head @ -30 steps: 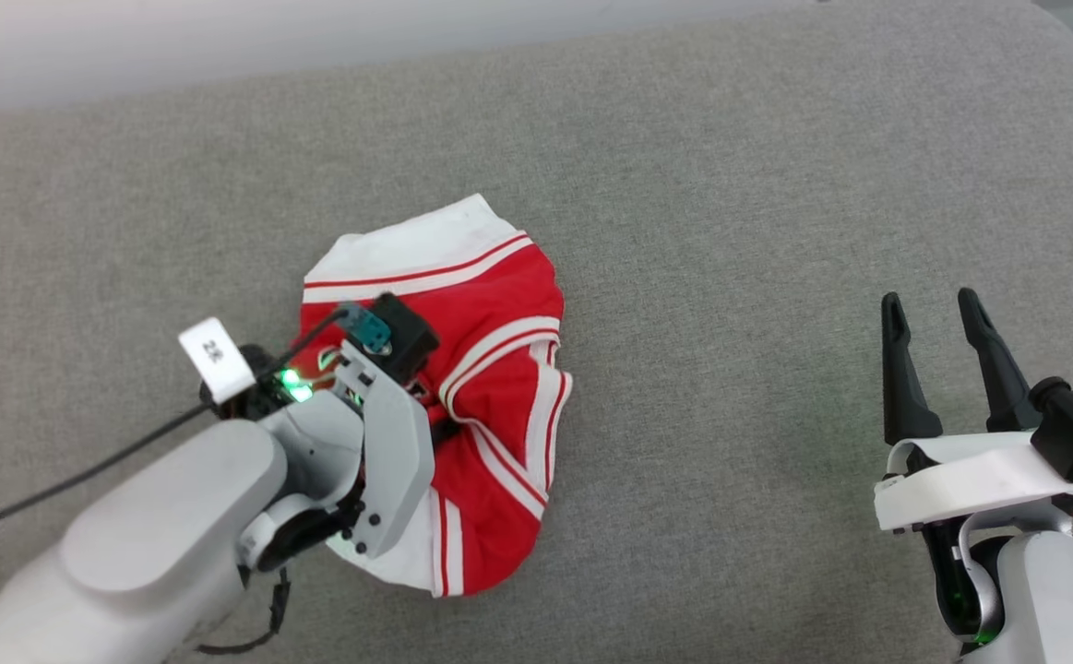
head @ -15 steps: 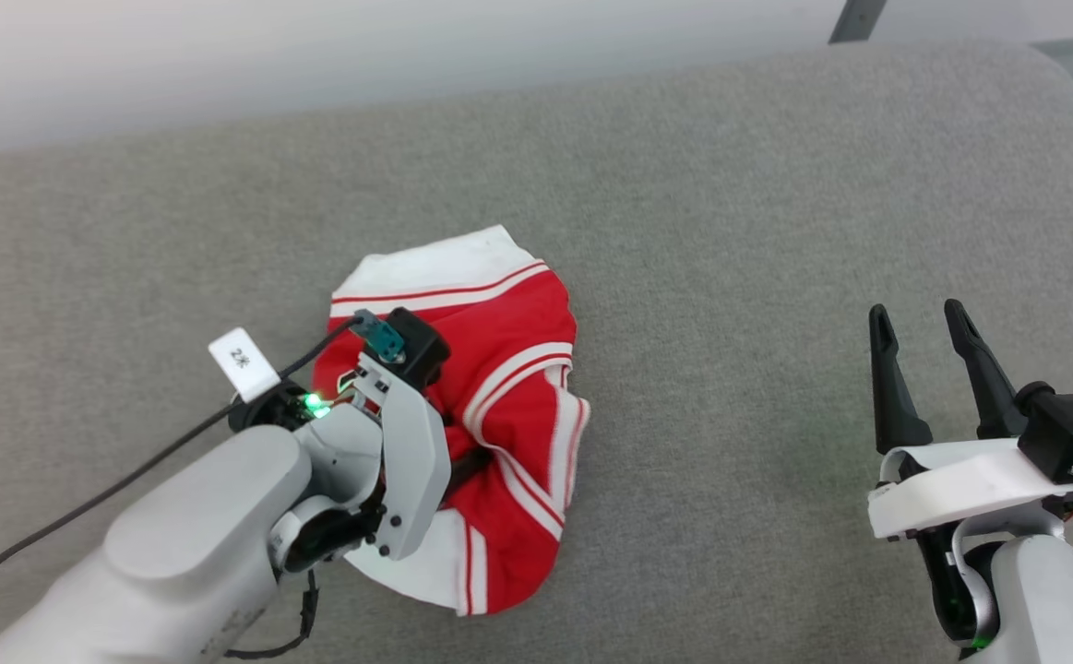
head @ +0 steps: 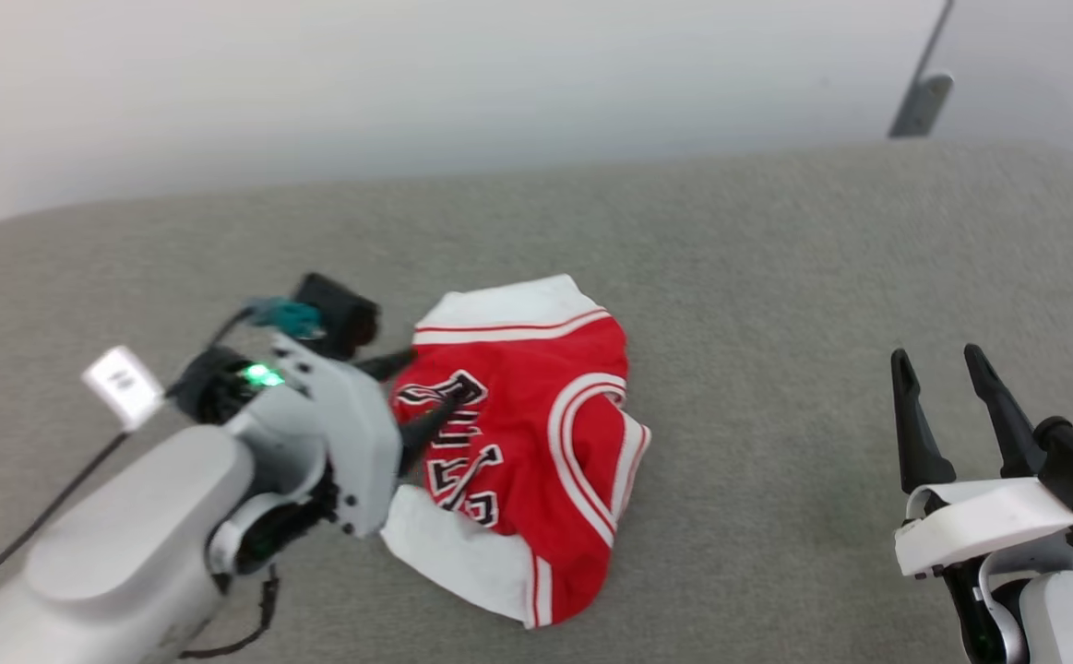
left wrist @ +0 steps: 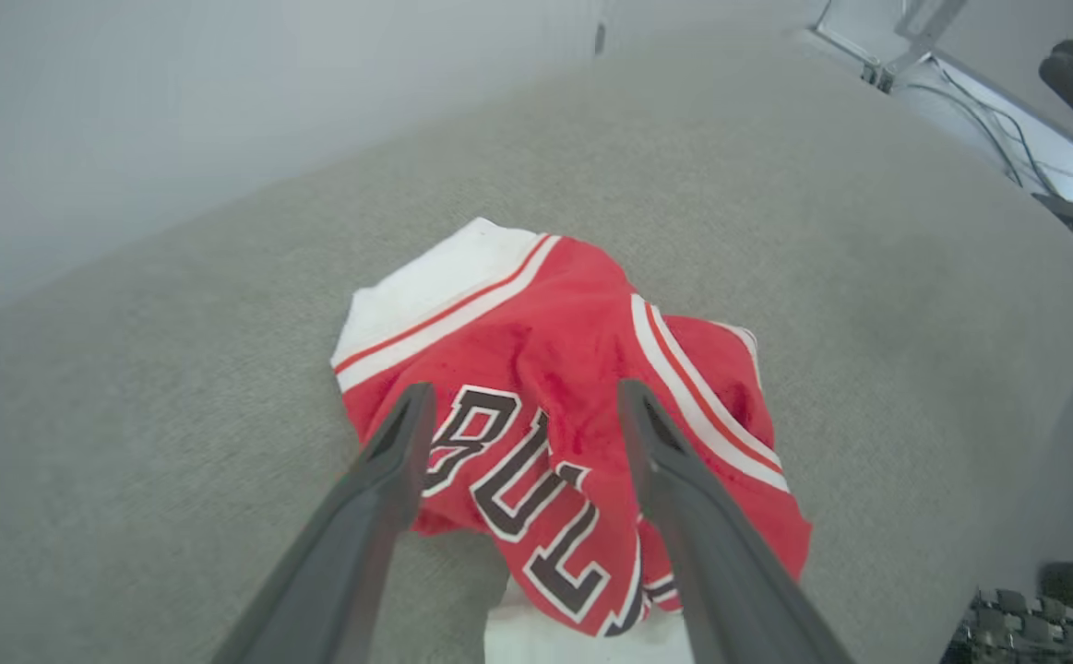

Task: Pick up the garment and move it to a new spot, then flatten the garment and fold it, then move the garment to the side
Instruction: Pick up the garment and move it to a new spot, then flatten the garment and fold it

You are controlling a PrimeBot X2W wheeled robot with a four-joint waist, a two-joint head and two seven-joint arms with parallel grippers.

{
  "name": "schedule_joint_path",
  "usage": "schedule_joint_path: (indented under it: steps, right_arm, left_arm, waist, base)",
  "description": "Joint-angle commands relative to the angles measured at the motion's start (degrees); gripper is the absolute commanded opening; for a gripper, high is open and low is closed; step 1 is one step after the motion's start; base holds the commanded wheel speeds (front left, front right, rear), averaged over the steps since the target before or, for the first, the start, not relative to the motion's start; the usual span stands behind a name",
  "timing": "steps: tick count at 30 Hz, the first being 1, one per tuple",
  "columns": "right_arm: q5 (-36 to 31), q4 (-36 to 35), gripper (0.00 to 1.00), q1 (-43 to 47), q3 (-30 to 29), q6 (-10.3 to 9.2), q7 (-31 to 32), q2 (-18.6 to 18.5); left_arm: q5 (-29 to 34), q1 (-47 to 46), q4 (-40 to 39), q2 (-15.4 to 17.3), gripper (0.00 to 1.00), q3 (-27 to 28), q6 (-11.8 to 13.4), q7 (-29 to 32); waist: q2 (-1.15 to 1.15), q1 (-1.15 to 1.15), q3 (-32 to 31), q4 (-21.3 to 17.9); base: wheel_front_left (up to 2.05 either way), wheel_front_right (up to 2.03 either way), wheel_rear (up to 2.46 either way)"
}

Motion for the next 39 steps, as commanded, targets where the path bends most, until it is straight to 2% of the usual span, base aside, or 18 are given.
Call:
schedule_joint_path:
  steps: [1,6,16,22,26,30,39]
  right_arm:
    - [0.22,-0.12,1.00,0.94,0.20,-0.08,0.20,-0.36]
    - [1.35,0.51,1.00,2.02,1.18,-0.08,0.39,-1.39]
    - [2.19,1.72,1.00,4.33,0.70,-0.08,-0.82,-2.90]
    - [2.59,2.46,1.00,5.79,-0.09,-0.08,-1.53,-3.37]
    - [2.70,2.54,1.00,6.23,-0.61,-0.08,-1.62,-3.44]
    - [2.55,2.20,1.00,7.16,-1.06,-0.08,-1.71,-3.30]
    - [2.24,1.37,1.00,7.94,-2.00,-0.08,-1.30,-2.76]
  left_arm:
    - [-0.35,2.06,-0.41,0.77,1.00,1.18,0.92,-2.12]
    - [-1.14,6.50,-0.75,3.19,1.00,4.52,3.50,-9.29]
    - [-1.72,18.32,-0.93,7.33,1.00,12.31,10.18,-28.30]
    - [-1.72,25.84,-1.65,9.01,1.00,17.81,13.26,-32.79]
    - [-1.09,29.65,-2.39,9.20,1.00,21.11,13.55,-33.15]
    - [1.03,34.88,-3.76,7.94,1.00,27.23,13.34,-33.16]
    - [6.27,43.87,-5.65,3.65,1.00,38.40,10.70,-33.14]
  waist:
    - [0.00,0.00,-3.27,3.21]
    - [0.00,0.00,-5.78,5.17]
    - [0.00,0.00,-8.14,8.09]
    - [0.00,0.00,-8.83,9.29]
    - [0.00,0.00,-9.04,9.75]
    - [0.00,0.00,-9.08,10.19]
    - [0.00,0.00,-8.71,10.65]
  base:
    - [0.00,0.00,0.00]
    - [0.00,0.00,0.00]
    - [0.00,0.00,0.00]
    - [0.00,0.00,0.00]
    - [0.00,0.00,0.00]
    - [0.00,0.00,0.00]
    - [0.00,0.00,0.00]
